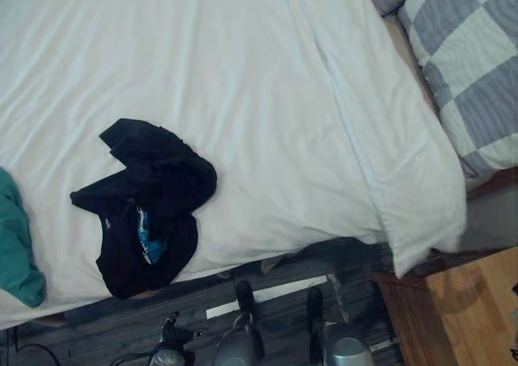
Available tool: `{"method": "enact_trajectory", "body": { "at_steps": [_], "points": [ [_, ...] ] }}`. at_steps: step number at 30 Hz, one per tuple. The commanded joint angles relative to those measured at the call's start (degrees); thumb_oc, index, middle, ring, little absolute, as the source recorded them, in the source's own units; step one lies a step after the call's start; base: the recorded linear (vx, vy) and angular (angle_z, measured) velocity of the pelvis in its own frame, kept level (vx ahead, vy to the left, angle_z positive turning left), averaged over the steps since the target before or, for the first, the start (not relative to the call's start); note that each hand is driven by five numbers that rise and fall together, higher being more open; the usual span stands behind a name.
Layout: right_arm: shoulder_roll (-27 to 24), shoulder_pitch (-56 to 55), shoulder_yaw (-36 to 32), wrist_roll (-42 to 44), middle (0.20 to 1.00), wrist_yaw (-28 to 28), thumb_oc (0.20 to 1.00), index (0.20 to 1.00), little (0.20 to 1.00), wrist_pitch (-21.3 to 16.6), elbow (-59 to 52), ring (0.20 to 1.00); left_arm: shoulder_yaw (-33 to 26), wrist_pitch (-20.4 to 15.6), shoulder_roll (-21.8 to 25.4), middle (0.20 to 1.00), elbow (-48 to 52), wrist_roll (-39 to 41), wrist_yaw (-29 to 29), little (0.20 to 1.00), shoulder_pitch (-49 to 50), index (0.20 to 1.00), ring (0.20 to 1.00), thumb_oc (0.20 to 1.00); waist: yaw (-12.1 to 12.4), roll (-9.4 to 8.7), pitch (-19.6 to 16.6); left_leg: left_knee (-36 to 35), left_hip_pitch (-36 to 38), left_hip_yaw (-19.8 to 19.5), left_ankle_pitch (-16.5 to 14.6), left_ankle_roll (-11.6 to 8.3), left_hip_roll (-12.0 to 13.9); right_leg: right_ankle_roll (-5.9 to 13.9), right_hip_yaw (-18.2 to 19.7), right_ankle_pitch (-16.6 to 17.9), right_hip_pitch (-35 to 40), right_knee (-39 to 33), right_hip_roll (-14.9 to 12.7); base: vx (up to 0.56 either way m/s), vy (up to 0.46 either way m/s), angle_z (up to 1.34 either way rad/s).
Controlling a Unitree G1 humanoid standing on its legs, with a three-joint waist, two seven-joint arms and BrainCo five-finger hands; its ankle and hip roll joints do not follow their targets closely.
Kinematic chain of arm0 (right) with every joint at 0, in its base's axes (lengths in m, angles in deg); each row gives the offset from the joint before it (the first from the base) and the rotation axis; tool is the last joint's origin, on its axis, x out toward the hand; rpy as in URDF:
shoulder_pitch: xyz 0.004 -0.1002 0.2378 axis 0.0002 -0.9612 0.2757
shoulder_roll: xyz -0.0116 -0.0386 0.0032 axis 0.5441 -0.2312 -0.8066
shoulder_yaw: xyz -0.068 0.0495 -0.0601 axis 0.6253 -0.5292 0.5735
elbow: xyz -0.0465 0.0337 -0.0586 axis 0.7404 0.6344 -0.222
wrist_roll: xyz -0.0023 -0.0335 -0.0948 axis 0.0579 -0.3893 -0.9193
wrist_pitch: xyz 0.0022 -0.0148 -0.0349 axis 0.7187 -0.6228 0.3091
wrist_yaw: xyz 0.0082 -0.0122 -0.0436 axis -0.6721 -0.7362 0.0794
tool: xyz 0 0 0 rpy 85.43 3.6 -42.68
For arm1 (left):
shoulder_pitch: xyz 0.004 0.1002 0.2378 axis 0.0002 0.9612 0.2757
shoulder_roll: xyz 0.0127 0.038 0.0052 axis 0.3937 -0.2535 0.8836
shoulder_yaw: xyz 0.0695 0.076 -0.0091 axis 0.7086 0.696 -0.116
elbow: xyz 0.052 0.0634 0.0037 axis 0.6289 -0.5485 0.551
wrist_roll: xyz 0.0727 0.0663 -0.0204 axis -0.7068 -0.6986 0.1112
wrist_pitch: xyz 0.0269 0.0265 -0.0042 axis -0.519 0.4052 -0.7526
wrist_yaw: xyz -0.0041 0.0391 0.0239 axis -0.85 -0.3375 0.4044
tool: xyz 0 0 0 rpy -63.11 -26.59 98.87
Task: Tidy up the quilt and then pick up the clothes from the bed and put them into the laundry hamper.
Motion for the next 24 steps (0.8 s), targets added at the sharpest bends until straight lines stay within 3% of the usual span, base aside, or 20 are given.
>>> {"method": "enact_trajectory", "body": {
  "at_steps": [1, 3, 5, 12, 17, 18, 19, 21, 23, 24],
  "points": [
    [-5.66, 7.54, 1.12, -4.80, 0.200, -3.83, 0.200, 0.200, 0.200, -4.22, -3.29, 0.200, -0.33, -0.47, 0.46, 1.000, -3.07, -0.07, 1.38, 1.000, -1.88, 1.000, 1.000, 1.000, 2.67, -1.26, 0.46, 3.16, 5.00, 1.23, -6.93, -3.42, 3.17, 4.25, 1.32, -5.82, -4.37, 5.50, -2.61, -0.01, 0.012, -0.21],
    [-7.13, 10.47, 3.70, -7.84, 0.200, -4.19, 0.200, 0.200, 0.200, -3.49, -6.65, 0.200, 0.06, -0.70, 0.32, 1.000, -2.41, 0.21, 1.16, 1.000, -1.72, 1.000, 1.000, 1.000, 3.01, -0.93, 1.01, 3.56, 4.65, 1.01, -6.86, -3.41, 3.06, 4.13, 1.59, -5.84, -4.71, 5.91, -2.79, -0.03, 0.011, -0.07],
    [-9.27, 17.74, 10.52, -12.35, 0.200, -3.58, 0.200, 0.200, 0.200, -2.23, -10.71, 0.200, 1.48, -1.16, 0.61, 1.000, -1.56, 0.32, 1.10, 1.000, -2.21, 1.000, 1.000, 1.000, 4.19, -0.03, 3.50, 5.21, 3.02, 0.72, -6.60, -3.55, 2.83, 3.89, 2.03, -5.80, -6.32, 7.31, -3.23, -0.09, 0.006, 0.00],
    [-11.90, 35.12, 23.80, -14.14, 0.200, -1.06, 0.200, 0.200, 0.200, 0.93, -4.79, 0.200, 2.28, -2.05, 2.11, 1.000, -0.87, 1.93, 1.73, 1.000, -5.04, 1.000, 1.000, 1.000, 5.24, 1.76, 8.75, 13.10, -3.25, 1.08, -7.84, -4.13, 2.83, 3.32, 3.57, -6.32, -12.02, 12.92, -4.09, -0.10, 0.001, 0.11],
    [-5.51, 25.95, 26.80, -19.60, 0.200, 2.59, 0.200, 0.200, 0.200, 4.05, 1.47, 0.200, 1.35, -2.15, 0.70, 1.000, 1.78, 2.51, 2.34, 1.000, -4.29, 1.000, 1.000, 1.000, 4.49, 2.62, 9.91, 17.90, -5.50, 1.30, -10.25, -3.68, 3.80, 3.22, 4.28, -7.78, -14.73, 17.57, -4.41, -0.03, 0.009, 0.03],
    [-5.45, 25.84, 26.70, -19.64, 0.200, 2.59, 0.200, 0.200, 0.200, 4.08, 1.37, 0.200, 1.39, -2.15, 0.76, 1.000, 1.80, 2.51, 2.34, 1.000, -4.27, 1.000, 1.000, 1.000, 4.52, 2.57, 9.75, 17.72, -5.68, 1.30, -9.92, -3.65, 3.75, 3.20, 4.27, -7.46, -14.88, 17.34, -4.42, 0.02, 0.001, 0.05],
    [-1.66, 20.00, 25.72, -20.28, 0.200, 3.12, 0.200, 0.200, 0.200, 4.53, 3.50, 0.200, 1.15, -1.92, 0.15, 1.000, 2.32, 2.23, 2.83, 1.000, -3.97, 1.000, 1.000, 1.000, 4.04, 2.48, 9.64, 18.08, -5.16, 1.23, -10.65, -3.46, 3.83, 3.12, 4.05, -7.84, -14.09, 17.05, -4.41, 0.00, 0.000, 0.00],
    [0.06, 16.56, 24.95, -21.09, 0.200, 3.40, 0.200, 0.200, 0.200, 4.78, 4.37, 0.200, 0.81, -1.82, 0.06, 1.000, 2.48, 2.11, 3.19, 1.000, -3.89, 1.000, 1.000, 1.000, 3.73, 2.33, 9.24, 17.39, -4.79, 1.16, -10.49, -3.30, 3.74, 3.09, 3.94, -7.42, -13.69, 16.42, -4.39, 0.02, -0.003, 0.07],
    [5.48, 7.80, 23.66, -22.60, 0.200, 4.01, 0.200, 0.200, 0.200, 5.95, 8.99, 0.200, 0.18, -1.40, -0.11, 1.000, 3.81, 1.85, 3.65, 1.000, -2.54, 1.000, 1.000, 1.000, 2.65, 1.88, 8.25, 15.90, -2.59, 1.15, -10.93, -3.11, 3.63, 3.25, 3.16, -7.48, -11.37, 15.11, -4.25, 0.05, -0.003, 0.18],
    [5.52, 7.79, 23.65, -22.60, 0.200, 4.01, 0.200, 0.200, 0.200, 5.95, 8.98, 0.200, 0.18, -1.39, -0.08, 1.000, 3.83, 1.86, 3.65, 1.000, -2.54, 1.000, 1.000, 1.000, 2.63, 1.83, 8.13, 15.67, -2.71, 1.15, -10.58, -3.09, 3.57, 3.23, 3.14, -7.17, -11.48, 14.87, -4.28, 0.08, 0.018, 0.14]
  ]
}}
